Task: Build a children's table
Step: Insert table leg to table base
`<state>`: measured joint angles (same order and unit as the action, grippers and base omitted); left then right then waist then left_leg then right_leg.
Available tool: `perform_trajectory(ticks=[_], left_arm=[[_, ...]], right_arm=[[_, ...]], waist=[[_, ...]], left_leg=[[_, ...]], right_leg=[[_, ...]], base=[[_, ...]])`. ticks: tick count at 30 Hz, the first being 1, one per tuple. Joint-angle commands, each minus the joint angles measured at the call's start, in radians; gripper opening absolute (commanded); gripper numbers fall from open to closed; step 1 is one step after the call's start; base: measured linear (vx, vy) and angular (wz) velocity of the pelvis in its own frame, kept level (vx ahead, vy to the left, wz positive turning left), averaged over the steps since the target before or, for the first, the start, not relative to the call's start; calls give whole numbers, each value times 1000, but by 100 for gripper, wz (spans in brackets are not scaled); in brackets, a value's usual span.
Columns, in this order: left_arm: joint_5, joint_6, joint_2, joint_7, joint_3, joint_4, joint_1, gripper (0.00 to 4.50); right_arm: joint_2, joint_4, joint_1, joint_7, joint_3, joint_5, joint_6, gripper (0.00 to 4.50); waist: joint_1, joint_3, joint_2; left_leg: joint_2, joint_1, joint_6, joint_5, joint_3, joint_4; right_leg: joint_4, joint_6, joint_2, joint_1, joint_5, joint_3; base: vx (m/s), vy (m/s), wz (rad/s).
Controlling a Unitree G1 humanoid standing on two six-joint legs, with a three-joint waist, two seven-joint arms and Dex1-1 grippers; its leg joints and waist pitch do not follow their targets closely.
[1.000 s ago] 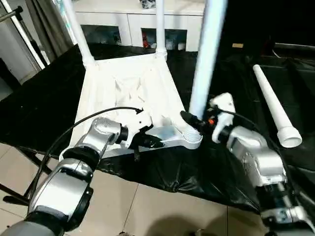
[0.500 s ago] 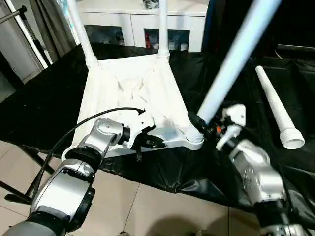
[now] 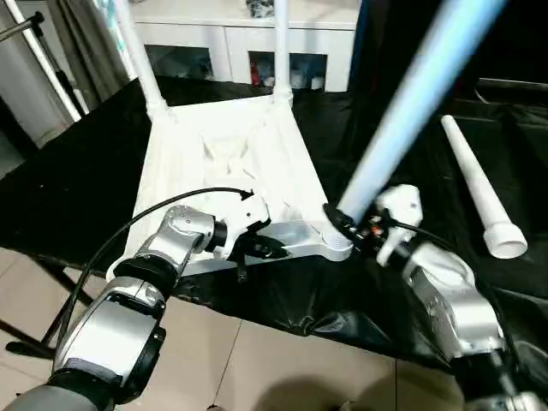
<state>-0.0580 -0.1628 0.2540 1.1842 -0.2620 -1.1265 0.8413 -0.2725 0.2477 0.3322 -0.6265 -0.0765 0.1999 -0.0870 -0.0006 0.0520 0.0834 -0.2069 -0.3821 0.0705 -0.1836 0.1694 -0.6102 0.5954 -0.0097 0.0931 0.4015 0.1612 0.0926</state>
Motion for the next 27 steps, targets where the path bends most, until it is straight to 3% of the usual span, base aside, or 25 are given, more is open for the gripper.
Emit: perform_trajectory(ticks=[1, 4, 6, 7, 9, 11, 14, 18, 22, 27], left_arm=[[-5, -12, 15, 0, 15, 0, 20, 0], [-13, -16, 21, 20, 4, 9, 18, 0], [-13, -17, 25, 27, 3, 13, 17, 0], [-13, -18, 28, 38, 2, 19, 14, 0], [-13, -19, 31, 50, 1, 23, 14, 0], [-14, -28, 39, 91, -7, 38, 11, 0], [-9, -35, 45, 130, -12, 53, 10, 0], [-9, -37, 54, 187, -20, 75, 11, 0], [-7, -39, 59, 236, -30, 89, 9, 0], [-17, -45, 69, 273, -42, 89, 12, 0]], right_arm=[[-5, 81, -2, -17, -31, -37, -61, 188], [-13, 141, 46, -65, -57, -37, -76, 188], [-14, 153, 54, -86, -61, -30, -81, 188], [-17, 160, 57, -109, -67, -23, -84, 188], [-22, 166, 60, -131, -73, -21, -84, 188], [-38, 166, 55, -207, -91, -9, -84, 188], [-47, 160, 48, -255, -102, 3, -83, 188], [-57, 159, 39, -323, -116, 23, -79, 188], [-68, 142, 15, -378, -135, 36, -71, 187], [-76, 142, 2, -448, -159, 29, -63, 187]], waist=[[0, -67, -18], [-6, -66, -36], [-5, -65, -32], [-6, -67, -41], [-4, -70, -40], [-2, -73, -50], [6, -77, -49], [19, -77, -51], [34, -74, -50], [41, -66, -47]], left_leg=[[-8, 7, -80, -267, -3, 77], [-9, 8, -81, -274, -3, 77], [-11, 12, -77, -279, -2, 78], [-13, 11, -74, -281, -2, 79], [-16, 11, -70, -275, -4, 81], [-16, 8, -79, -261, -3, 81], [-19, 8, -99, -207, -1, 77], [-21, 11, -111, -183, 3, 76], [-23, 16, -97, -206, 5, 78], [-24, 26, -51, -306, 2, 90]], right_leg=[[-87, -197, 48, -57, 362, -36], [-90, -195, 48, -53, 389, -36], [-91, -193, 49, -49, 395, -37], [-92, -196, 49, -51, 384, -38], [-85, -210, 50, -52, 335, -40], [-79, -227, 50, -57, 278, -40], [-68, -255, 51, -59, 190, -42], [-63, -274, 51, -59, 150, -43], [-65, -269, 53, -58, 177, -44], [-79, -235, 53, -53, 312, -45]], base=[[0, 0, 0], [0, 0, 0], [0, 0, 0], [0, 0, 0], [0, 0, 0], [0, 0, 0], [0, 0, 0], [0, 0, 0], [0, 0, 0], [0, 0, 0]])
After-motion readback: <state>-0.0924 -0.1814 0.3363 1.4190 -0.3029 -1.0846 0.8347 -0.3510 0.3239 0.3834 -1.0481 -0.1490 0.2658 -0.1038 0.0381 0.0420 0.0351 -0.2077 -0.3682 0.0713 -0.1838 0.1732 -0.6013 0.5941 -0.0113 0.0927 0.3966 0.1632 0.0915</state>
